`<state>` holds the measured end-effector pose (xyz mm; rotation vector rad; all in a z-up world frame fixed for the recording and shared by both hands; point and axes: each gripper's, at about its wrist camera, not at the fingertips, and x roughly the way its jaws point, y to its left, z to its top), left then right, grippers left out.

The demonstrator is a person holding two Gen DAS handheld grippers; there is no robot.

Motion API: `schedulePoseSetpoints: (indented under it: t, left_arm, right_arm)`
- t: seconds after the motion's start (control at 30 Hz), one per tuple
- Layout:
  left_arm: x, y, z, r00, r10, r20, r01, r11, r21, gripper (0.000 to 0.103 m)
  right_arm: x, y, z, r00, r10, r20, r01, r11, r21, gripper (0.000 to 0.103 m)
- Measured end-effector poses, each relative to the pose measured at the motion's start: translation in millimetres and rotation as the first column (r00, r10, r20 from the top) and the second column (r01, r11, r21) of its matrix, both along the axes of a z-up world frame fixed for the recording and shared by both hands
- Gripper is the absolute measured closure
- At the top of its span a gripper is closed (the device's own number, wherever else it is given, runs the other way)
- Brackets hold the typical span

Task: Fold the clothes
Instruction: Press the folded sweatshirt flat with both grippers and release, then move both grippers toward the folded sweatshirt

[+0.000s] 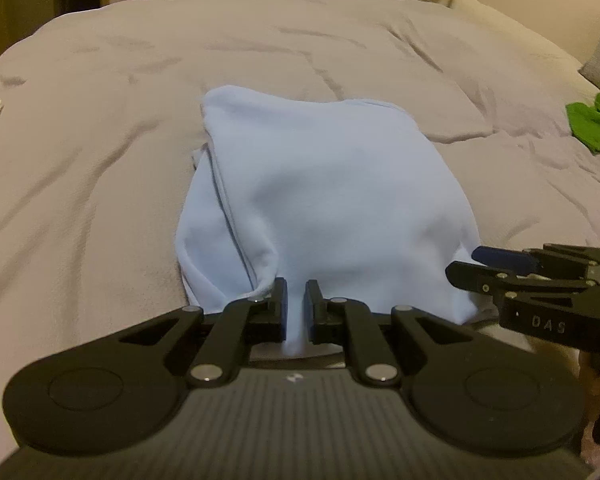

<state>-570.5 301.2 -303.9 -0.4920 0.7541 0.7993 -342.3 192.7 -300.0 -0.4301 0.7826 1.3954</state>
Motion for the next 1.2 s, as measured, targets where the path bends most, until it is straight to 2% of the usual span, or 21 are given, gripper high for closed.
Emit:
schedulePoseSetpoints:
  t: [0.27, 0.3, 0.37, 0.4, 0.47, 0.7, 0.9, 1.2]
  left_arm:
    - [2, -13, 14, 0.996, 0.085, -0.030, -0.085, 0.996, 0.000, 0.092]
    - [-2, -17, 18, 0.995, 0.097, -0.031, -0.097, 0.995, 0.003, 0.088]
    - [-7, -29, 29, 0.990, 0.132, -0.058, -0.130, 0.991, 0.034, 0.076]
    - [-9, -35, 33, 0.985, 0.152, -0.077, -0.148, 0.988, 0.051, 0.073]
    - [-15, -48, 40, 0.979, 0.180, -0.091, -0.175, 0.983, 0.062, 0.073]
    - [-31, -102, 62, 0.967, 0.226, -0.118, -0.218, 0.973, 0.078, 0.071]
    - [-30, -147, 81, 0.966, 0.229, -0.117, -0.214, 0.969, 0.125, 0.068]
    - [-35, -186, 99, 0.967, 0.243, -0.069, -0.233, 0.963, 0.134, 0.068]
  right_arm:
    - [0, -3, 1, 1.000, -0.006, 0.021, 0.006, 1.000, 0.011, 0.060]
    - [1, -3, 4, 1.000, -0.015, 0.021, 0.015, 1.000, 0.009, 0.052]
    - [4, -9, 17, 0.998, -0.056, 0.019, 0.056, 0.998, 0.009, 0.043]
    - [4, -16, 26, 0.998, -0.067, 0.018, 0.066, 0.997, 0.025, 0.036]
    - [2, -33, 41, 0.996, -0.082, 0.027, 0.081, 0.996, 0.043, 0.027]
    - [-3, -86, 58, 0.991, -0.134, -0.007, 0.134, 0.990, 0.037, 0.021]
    - [-6, -120, 77, 0.991, -0.130, -0.007, 0.130, 0.989, 0.064, 0.017]
    - [-7, -150, 96, 0.995, -0.098, 0.004, 0.097, 0.990, 0.102, 0.015]
